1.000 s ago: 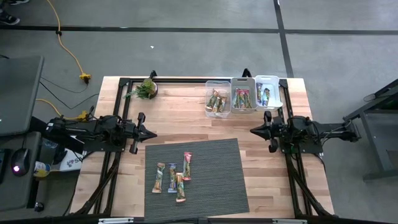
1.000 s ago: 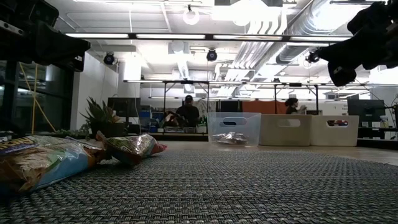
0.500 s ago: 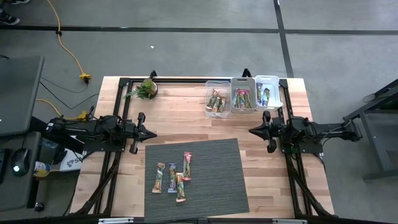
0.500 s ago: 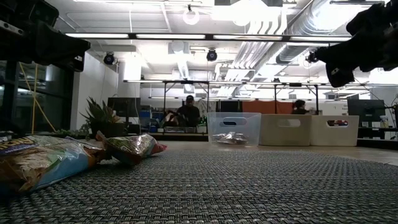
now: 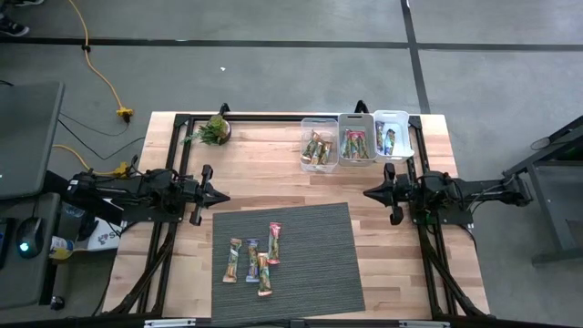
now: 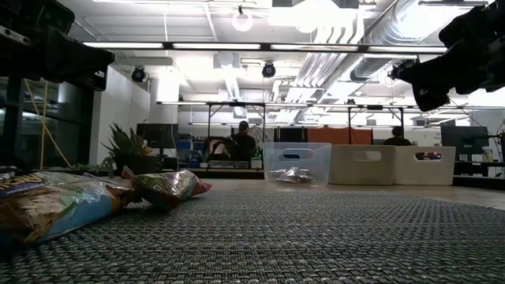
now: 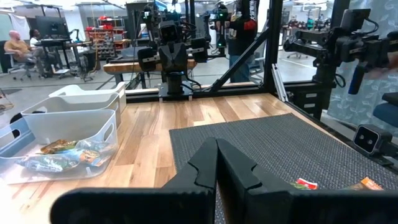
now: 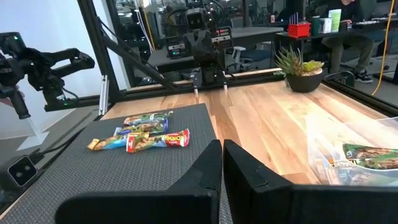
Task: Pick and place Granola Bars by type
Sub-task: Put the yellow granola bar into the transparent bin
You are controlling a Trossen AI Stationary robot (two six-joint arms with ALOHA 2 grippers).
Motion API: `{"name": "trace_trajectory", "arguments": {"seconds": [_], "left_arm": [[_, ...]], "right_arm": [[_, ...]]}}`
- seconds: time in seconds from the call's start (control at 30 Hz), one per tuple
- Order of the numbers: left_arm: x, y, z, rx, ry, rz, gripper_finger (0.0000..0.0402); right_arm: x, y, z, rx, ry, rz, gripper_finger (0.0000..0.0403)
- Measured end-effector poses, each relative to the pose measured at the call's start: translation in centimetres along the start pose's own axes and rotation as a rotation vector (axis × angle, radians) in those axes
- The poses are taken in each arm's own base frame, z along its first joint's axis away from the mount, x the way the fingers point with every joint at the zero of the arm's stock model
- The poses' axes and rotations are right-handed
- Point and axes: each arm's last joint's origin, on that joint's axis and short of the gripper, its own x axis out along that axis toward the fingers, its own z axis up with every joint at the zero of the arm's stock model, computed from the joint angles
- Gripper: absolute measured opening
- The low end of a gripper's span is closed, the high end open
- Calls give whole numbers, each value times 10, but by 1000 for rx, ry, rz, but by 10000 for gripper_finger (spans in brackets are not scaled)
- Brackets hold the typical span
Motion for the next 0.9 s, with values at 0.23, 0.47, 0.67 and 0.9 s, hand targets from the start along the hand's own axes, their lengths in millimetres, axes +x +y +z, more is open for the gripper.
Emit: {"name": "trace_trajectory", "arguments": {"seconds": [0.23, 0.47, 0.67, 0.9], "left_arm": [[0, 1, 0, 0, 2, 48, 1], [0, 2, 0, 0, -2, 69, 1], [0, 2, 1, -16, -4, 69, 1], [0, 2, 1, -129, -9, 82, 1]], "right_arm": [[0, 0, 0, 1, -1, 0, 0], [0, 0, 0, 1, -1, 0, 0], [0, 0, 0, 1, -1, 0, 0], [0, 0, 0, 1, 0, 0, 0]]}}
